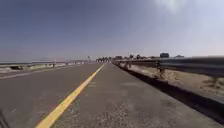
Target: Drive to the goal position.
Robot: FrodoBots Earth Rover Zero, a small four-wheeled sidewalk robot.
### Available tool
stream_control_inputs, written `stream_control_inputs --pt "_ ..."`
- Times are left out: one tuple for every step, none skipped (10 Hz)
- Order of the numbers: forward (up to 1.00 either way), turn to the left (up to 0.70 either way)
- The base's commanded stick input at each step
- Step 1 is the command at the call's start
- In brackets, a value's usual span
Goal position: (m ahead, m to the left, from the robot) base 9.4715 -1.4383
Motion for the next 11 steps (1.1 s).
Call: stream_control_inputs --pt "0.30 0.00" --pt "0.30 0.00" --pt "0.30 0.00" --pt "0.30 0.00" --pt "0.30 0.00" --pt "0.30 0.00" --pt "0.30 0.00" --pt "0.30 0.00" --pt "0.30 0.00" --pt "0.30 0.00" --pt "0.30 0.00"
